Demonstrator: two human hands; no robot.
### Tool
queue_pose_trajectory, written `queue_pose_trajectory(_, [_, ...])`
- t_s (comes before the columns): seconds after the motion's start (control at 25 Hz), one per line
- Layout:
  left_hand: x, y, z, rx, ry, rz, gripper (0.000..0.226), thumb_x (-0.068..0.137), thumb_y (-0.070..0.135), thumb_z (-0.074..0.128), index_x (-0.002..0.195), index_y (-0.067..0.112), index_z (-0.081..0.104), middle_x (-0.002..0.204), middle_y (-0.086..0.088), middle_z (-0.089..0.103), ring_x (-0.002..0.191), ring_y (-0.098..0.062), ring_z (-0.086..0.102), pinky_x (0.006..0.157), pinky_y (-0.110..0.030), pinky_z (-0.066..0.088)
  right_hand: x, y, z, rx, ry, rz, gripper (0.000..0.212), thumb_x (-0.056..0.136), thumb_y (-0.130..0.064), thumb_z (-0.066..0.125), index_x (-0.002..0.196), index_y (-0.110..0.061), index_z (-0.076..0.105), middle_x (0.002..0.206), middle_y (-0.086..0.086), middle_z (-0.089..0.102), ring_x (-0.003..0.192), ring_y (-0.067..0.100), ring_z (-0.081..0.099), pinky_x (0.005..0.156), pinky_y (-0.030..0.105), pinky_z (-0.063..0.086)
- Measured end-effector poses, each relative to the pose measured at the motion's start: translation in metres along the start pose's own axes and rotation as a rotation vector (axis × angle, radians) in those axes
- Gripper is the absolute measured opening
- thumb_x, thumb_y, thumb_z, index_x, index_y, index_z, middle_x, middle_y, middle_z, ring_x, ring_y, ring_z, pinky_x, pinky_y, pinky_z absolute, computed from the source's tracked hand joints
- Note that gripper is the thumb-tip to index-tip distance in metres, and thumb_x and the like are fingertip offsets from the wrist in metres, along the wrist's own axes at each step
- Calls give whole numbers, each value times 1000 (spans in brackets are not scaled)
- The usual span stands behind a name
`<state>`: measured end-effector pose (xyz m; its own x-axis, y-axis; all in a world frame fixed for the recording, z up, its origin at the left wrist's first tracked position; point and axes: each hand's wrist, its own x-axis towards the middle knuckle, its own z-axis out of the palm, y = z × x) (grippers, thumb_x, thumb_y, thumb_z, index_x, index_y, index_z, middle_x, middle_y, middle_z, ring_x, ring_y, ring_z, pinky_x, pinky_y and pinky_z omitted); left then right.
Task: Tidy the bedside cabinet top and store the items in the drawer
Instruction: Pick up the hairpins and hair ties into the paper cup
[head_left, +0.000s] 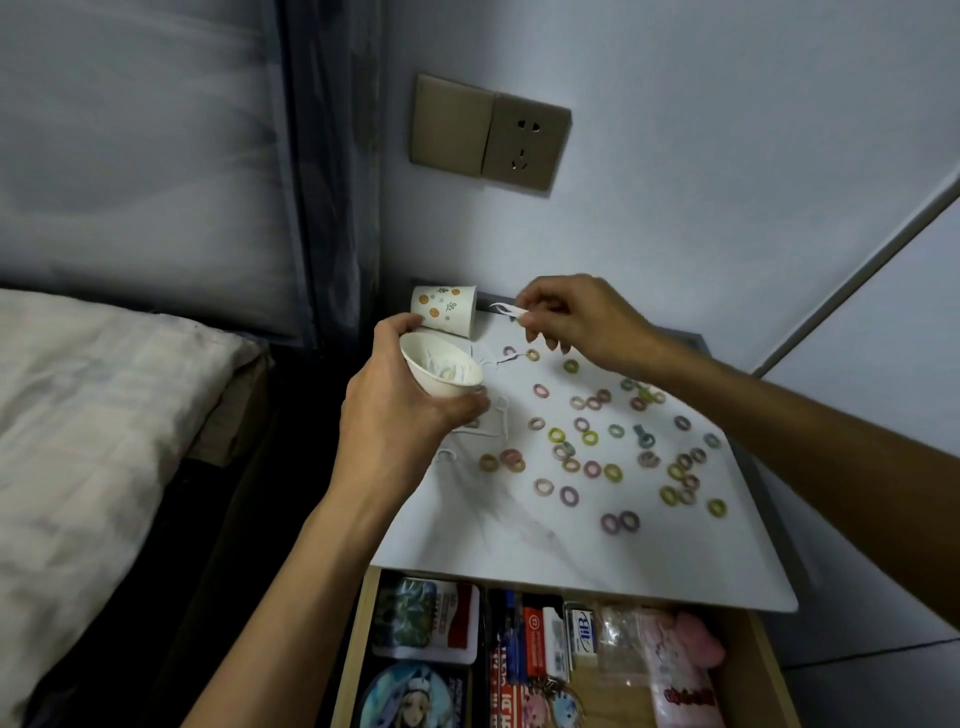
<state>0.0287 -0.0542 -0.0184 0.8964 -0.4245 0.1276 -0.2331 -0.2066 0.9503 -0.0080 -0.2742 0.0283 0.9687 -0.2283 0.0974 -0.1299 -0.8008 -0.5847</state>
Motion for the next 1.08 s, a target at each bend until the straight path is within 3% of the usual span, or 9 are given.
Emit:
queue_pose_trajectory(0.2, [-3,2,8,39,-38,21,88,60,25,89,135,29,42,112,9,61,98,-15,61,74,-27,49,0,-66,-18,-247,-360,-204,14,88,-24,70,101,-23,75,82,-11,71,69,2,63,61,16,50])
queue_pose_trajectory(0.32, [-5,4,10,57,-53,48,87,60,27,88,134,30,42,113,7,63,94,-15,63,73,-33,55,1,-79,-6,-328,-459,-269,20,83,-26,74,102,-28,75,88,-11,68,73,3,62,64,17,50])
queue_pose_trajectory(0.44, [-5,5,10,57,-50,56,84,59,24,88,130,30,44,110,10,64,94,-13,63,74,-32,54,2,-76,-3,-196,-389,-238,26,82,-22,76,107,-23,72,94,-10,70,82,4,67,74,17,54])
queue_pose_trajectory(0.6, [-4,3,6,39,-23,40,88,57,24,89,132,32,44,110,10,62,96,-13,61,77,-34,54,17,-28,-2,184,-45,1,12,92,-6,62,101,-7,70,88,11,73,71,21,73,70,33,61])
queue_pose_trajectory(0.64, [-4,4,5,28,-13,47,87,57,23,90,132,31,45,109,11,62,95,-11,60,77,-30,54,23,-6,1,134,-5,69,13,91,-4,62,100,-6,71,86,12,73,70,22,73,72,35,61])
queue_pose_trajectory(0.72, [-2,4,1,-6,19,50,85,58,20,90,131,30,46,107,15,60,94,-3,58,74,-21,52,32,34,16,-144,-69,136,14,88,-4,65,99,-10,73,89,9,74,74,18,70,73,24,57])
queue_pose_trajectory(0.8, [1,3,-3,-48,58,37,84,58,19,91,129,29,47,109,13,61,97,-4,58,74,-15,51,40,63,39,-368,-139,123,20,85,-7,69,104,-12,73,100,6,72,83,14,65,71,17,44])
queue_pose_trajectory(0.92, [5,-2,-10,-72,110,11,84,58,18,91,130,28,48,109,11,61,97,-5,58,68,-1,43,53,85,70,-395,-91,148,26,85,-11,70,110,-12,70,110,6,67,96,18,62,79,26,47])
queue_pose_trajectory(1.08, [9,-6,-13,-54,127,3,83,59,19,91,129,28,48,105,13,59,89,1,55,65,-1,42,64,97,83,-407,-33,209,16,86,-17,71,100,-9,70,106,8,64,98,24,60,79,29,45])
